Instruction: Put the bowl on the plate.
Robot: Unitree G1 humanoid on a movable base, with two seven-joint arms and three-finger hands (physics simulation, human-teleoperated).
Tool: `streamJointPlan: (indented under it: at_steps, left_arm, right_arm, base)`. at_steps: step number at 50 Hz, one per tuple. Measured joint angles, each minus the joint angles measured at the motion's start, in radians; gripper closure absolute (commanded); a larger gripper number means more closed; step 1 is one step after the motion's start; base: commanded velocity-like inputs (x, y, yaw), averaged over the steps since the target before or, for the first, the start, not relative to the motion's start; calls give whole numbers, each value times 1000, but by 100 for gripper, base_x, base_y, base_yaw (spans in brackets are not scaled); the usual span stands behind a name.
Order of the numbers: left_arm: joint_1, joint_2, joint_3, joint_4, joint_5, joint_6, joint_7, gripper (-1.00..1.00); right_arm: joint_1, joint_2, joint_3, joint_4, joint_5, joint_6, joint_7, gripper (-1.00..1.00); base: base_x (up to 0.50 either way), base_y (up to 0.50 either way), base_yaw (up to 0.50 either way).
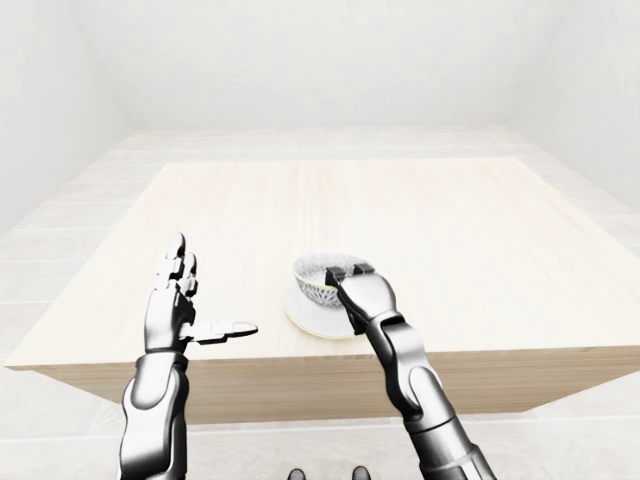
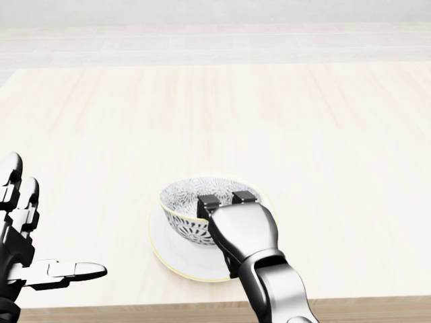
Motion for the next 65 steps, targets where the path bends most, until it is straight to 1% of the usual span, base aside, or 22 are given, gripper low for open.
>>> streamJointPlan:
  at_steps: [19, 65]
  left_arm:
    - [4, 0, -1, -2, -2, 0, -1, -100]
    - [6, -1, 1, -14, -2, 0, -2, -100]
  right_arm:
    - [-2, -4, -3, 50, 18, 0, -35, 100]
    - [-1, -8, 2, 66, 27, 0, -71, 100]
  base:
    - [0, 0, 0]
    - [0, 0, 0]
